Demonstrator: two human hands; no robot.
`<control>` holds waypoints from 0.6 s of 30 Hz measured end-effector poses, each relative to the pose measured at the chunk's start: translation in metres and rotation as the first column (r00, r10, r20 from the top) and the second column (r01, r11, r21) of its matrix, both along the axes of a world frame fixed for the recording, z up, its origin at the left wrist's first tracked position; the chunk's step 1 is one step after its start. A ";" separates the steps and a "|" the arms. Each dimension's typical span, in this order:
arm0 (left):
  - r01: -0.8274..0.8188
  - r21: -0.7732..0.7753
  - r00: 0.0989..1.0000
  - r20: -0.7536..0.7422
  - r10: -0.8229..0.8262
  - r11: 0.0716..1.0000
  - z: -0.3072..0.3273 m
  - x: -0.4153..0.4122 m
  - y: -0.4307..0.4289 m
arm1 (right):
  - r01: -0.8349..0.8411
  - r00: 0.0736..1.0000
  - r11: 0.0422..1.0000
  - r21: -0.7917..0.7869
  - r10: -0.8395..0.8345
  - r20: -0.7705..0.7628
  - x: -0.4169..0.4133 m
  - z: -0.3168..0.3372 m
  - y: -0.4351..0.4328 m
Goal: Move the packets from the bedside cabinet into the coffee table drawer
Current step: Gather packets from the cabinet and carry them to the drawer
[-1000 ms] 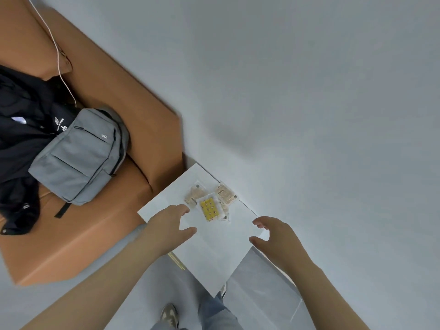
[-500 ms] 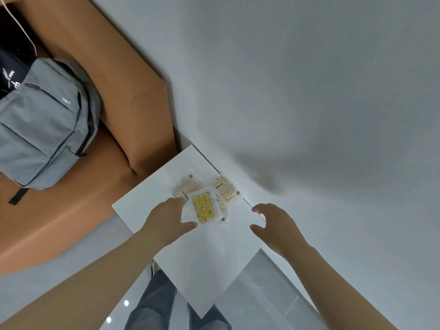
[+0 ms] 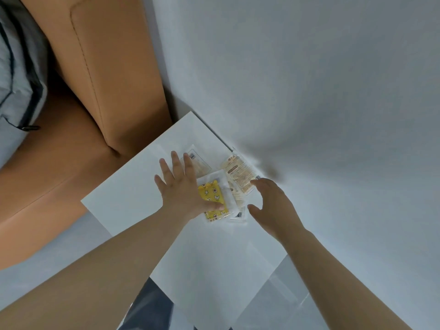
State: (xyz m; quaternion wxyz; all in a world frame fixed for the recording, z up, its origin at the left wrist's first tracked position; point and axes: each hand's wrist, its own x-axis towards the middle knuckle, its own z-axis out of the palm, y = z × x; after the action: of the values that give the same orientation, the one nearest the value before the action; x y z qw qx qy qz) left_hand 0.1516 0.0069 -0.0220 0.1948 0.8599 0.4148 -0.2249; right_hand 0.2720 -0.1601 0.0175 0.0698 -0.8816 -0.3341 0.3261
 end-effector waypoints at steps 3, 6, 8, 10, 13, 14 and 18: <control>-0.002 -0.005 1.000 -0.014 0.002 1.000 -0.019 0.005 0.000 | -0.023 1.000 1.000 0.005 0.023 -0.009 0.002 -0.017 0.004; -0.024 0.018 1.000 0.005 0.024 1.000 -0.028 0.004 -0.004 | -0.035 0.998 0.999 0.008 0.035 -0.048 0.002 -0.028 0.005; -0.015 0.090 0.999 0.040 0.011 0.996 -0.029 0.001 -0.001 | -0.044 0.996 0.999 -0.002 0.044 -0.077 0.000 -0.033 0.002; 0.012 0.141 0.997 0.073 -0.023 0.990 -0.027 -0.003 0.007 | -0.051 0.994 0.999 -0.019 0.049 -0.094 -0.004 -0.036 0.000; -0.062 0.068 0.986 0.157 0.050 0.996 -0.028 -0.012 0.021 | -0.046 0.995 0.999 -0.023 0.044 -0.092 -0.015 -0.038 -0.003; -0.110 0.002 0.978 0.180 0.108 0.994 -0.028 -0.015 0.026 | -0.045 0.995 0.999 -0.021 0.043 -0.090 -0.019 -0.039 -0.003; -0.262 -0.231 0.929 0.201 0.310 0.937 -0.023 -0.020 0.034 | -0.044 0.996 0.999 -0.026 0.041 -0.082 -0.037 -0.039 -0.004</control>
State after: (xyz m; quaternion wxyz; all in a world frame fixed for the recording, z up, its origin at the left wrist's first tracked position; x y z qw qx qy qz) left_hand 0.1315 0.0410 -0.0451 0.3587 0.7863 0.4855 -0.1317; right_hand 0.2351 -0.1645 -0.0211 0.0641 -0.8612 -0.3451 0.3676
